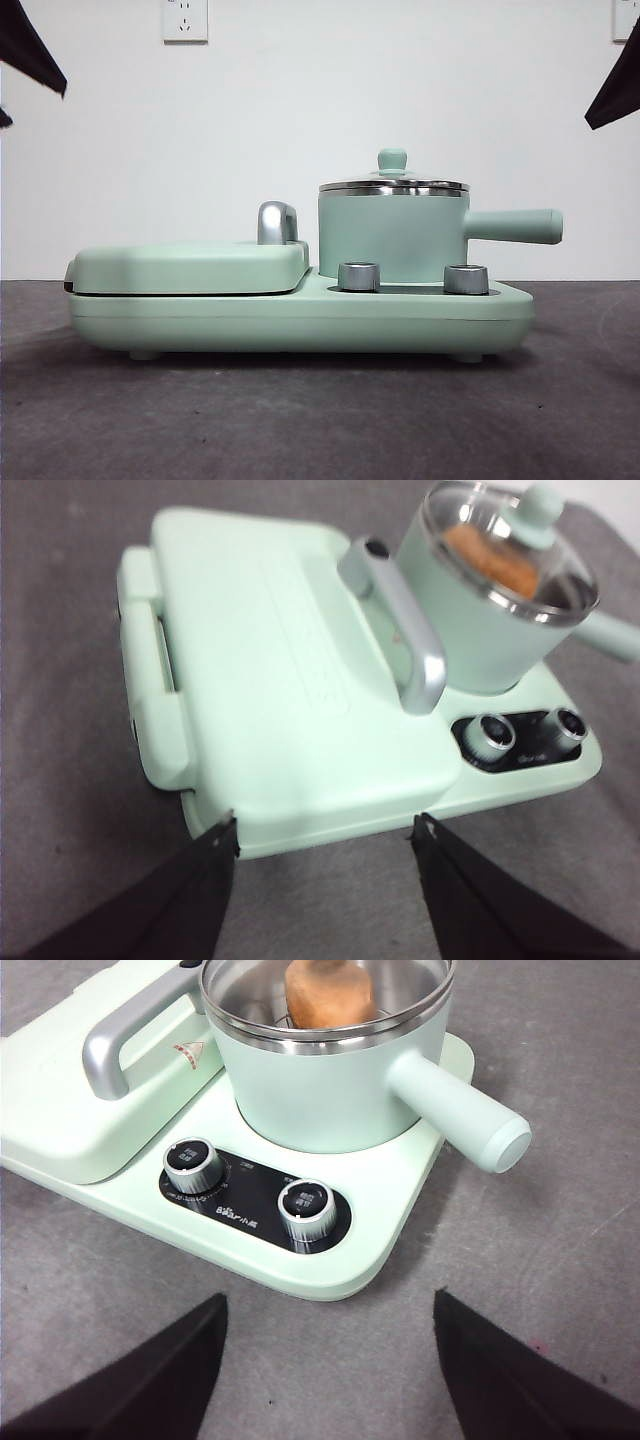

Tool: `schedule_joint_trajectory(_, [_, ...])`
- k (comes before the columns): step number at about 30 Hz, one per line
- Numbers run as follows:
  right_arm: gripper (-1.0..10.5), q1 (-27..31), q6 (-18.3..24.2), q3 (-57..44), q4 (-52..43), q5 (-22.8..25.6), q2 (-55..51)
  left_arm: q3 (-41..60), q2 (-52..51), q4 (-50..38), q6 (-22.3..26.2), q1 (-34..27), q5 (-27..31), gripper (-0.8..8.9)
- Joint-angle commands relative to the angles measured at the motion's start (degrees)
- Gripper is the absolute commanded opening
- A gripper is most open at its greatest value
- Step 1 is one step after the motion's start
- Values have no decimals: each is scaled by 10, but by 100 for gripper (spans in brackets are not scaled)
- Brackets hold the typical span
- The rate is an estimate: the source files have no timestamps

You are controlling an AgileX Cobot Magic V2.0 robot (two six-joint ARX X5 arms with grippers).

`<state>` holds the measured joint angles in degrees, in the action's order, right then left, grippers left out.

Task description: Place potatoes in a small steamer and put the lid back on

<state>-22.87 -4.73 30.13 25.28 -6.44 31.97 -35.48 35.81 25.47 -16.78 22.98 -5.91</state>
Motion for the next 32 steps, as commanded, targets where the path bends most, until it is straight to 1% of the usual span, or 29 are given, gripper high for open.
schedule_joint_trajectory(1, [324, -3, 3, 1, 0, -2, 3, -2, -6, 3, -1, 1, 2, 277])
schedule_joint_trajectory(5, [324, -3, 3, 2, 0, -1, 0, -2, -19, 11, -2, 1, 1, 279])
schedule_joint_trajectory(6, [300, -3, 3, 2, 0, -1, 0, -2, -22, 12, -3, 1, 1, 260])
schedule_joint_trajectory(7, [176, -3, 2, 2, 1, -2, 0, -2, -25, 12, -4, 2, 0, 146])
schedule_joint_trajectory(8, [-37, -3, 3, 2, 1, -2, 0, -2, -28, 13, -3, 2, 0, -20])
schedule_joint_trajectory(9, [37, -3, 5, 2, 0, 1, 0, -2, -31, 11, -1, 2, 0, 6])
schedule_joint_trajectory(11, [18, -3, 2, 2, -1, -10, 0, -2, -33, 12, 0, 2, 0, 5])
schedule_joint_trajectory(25, [18, -3, 3, 2, -2, -10, 0, -2, -47, 20, 0, 2, 1, 6])
schedule_joint_trajectory(27, [18, -3, 3, 2, -2, -10, 0, 4, -69, 20, 54, -9, 6, 6])
schedule_joint_trajectory(28, [18, -3, 3, 2, -2, -10, 0, 14, -83, 7, 66, -20, 6, 6])
schedule_joint_trajectory(29, [18, -3, 3, 2, -2, -10, 0, 29, -101, -11, 75, -35, 6, 6])
schedule_joint_trajectory(32, [18, -3, 3, 2, -2, -10, 0, 87, -162, -60, 77, -81, 6, 6])
